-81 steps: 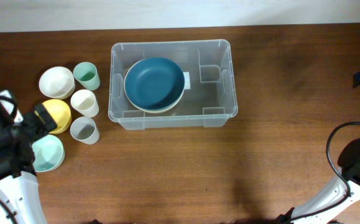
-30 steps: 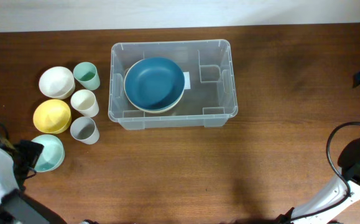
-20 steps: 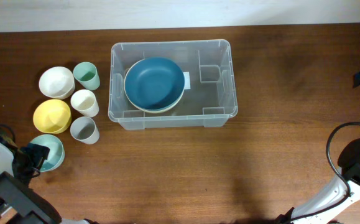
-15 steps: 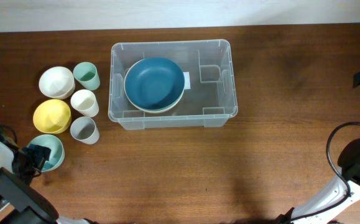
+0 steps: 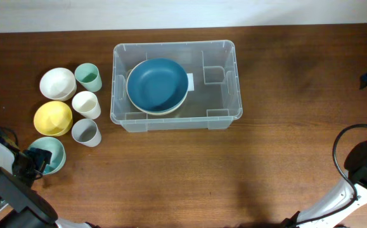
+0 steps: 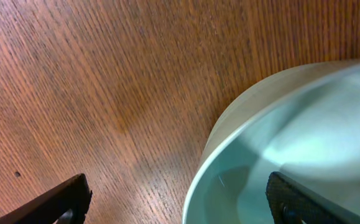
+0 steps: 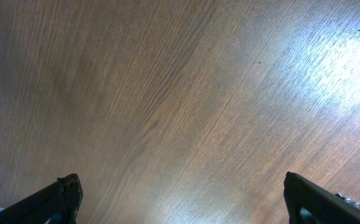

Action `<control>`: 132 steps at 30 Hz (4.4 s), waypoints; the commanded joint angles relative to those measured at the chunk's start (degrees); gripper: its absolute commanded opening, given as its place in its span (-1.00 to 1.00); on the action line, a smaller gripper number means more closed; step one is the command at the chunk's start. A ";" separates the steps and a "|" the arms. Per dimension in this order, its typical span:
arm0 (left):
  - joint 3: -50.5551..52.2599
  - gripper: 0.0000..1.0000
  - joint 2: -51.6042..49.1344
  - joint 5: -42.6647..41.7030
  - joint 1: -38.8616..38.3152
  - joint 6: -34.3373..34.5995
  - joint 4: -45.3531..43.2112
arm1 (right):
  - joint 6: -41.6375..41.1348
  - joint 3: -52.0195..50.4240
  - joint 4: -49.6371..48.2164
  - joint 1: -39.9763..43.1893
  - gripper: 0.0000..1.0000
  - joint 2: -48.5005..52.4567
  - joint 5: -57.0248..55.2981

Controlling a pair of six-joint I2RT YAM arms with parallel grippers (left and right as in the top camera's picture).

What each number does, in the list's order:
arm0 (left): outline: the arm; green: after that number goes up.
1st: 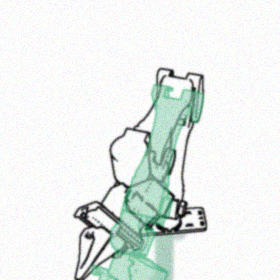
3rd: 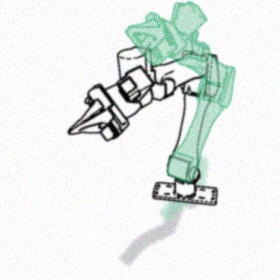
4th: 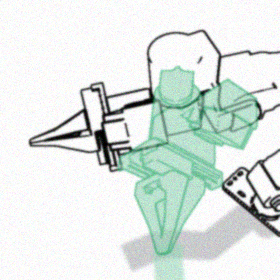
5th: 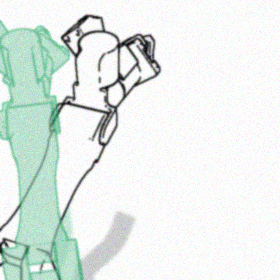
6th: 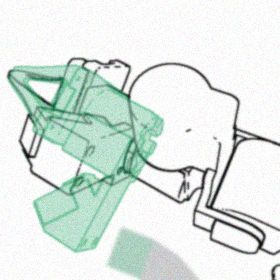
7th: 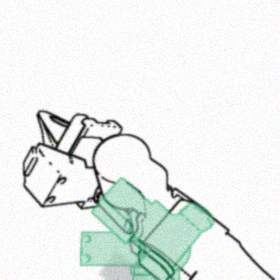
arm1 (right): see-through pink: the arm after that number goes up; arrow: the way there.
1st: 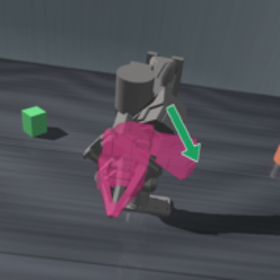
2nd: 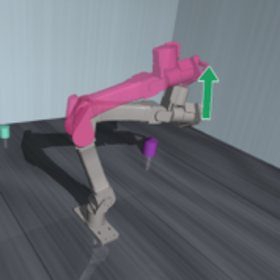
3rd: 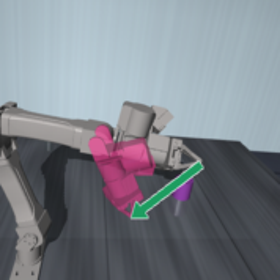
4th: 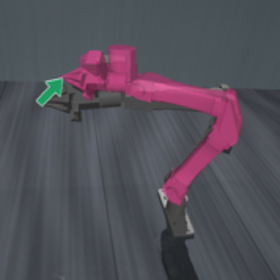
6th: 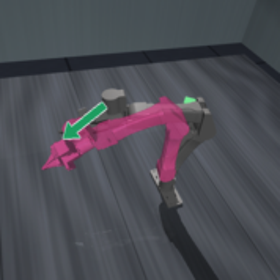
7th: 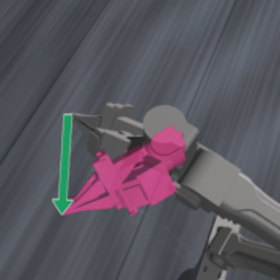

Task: Pack container
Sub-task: 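Close the left gripper on the light teal bowl's rim, then lift the teal bowl with the left gripper over the bin, then lower the teal bowl into the bin's right side and release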

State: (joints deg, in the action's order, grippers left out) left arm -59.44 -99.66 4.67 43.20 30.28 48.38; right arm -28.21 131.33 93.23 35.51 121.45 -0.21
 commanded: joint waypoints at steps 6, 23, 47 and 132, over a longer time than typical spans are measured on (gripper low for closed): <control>0.48 0.81 -0.42 -0.81 0.20 0.52 -1.03 | 0.37 -0.31 -0.02 0.13 0.98 -1.07 -0.92; 0.70 0.61 -0.63 -3.23 0.20 0.52 -1.68 | 0.35 -0.31 -0.02 0.13 0.98 -1.07 -0.92; 1.33 -0.97 -0.68 -3.19 0.22 0.52 -0.90 | 0.35 -0.31 -0.02 0.13 0.98 -1.07 -0.92; -20.50 -0.74 -16.31 1.18 -73.09 -3.67 -52.63 | 0.35 -0.31 -0.02 0.13 0.98 -1.07 -0.92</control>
State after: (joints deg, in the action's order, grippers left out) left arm -78.67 -114.72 4.97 -30.04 28.05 -4.10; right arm -28.23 131.33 93.23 35.51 121.45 -0.21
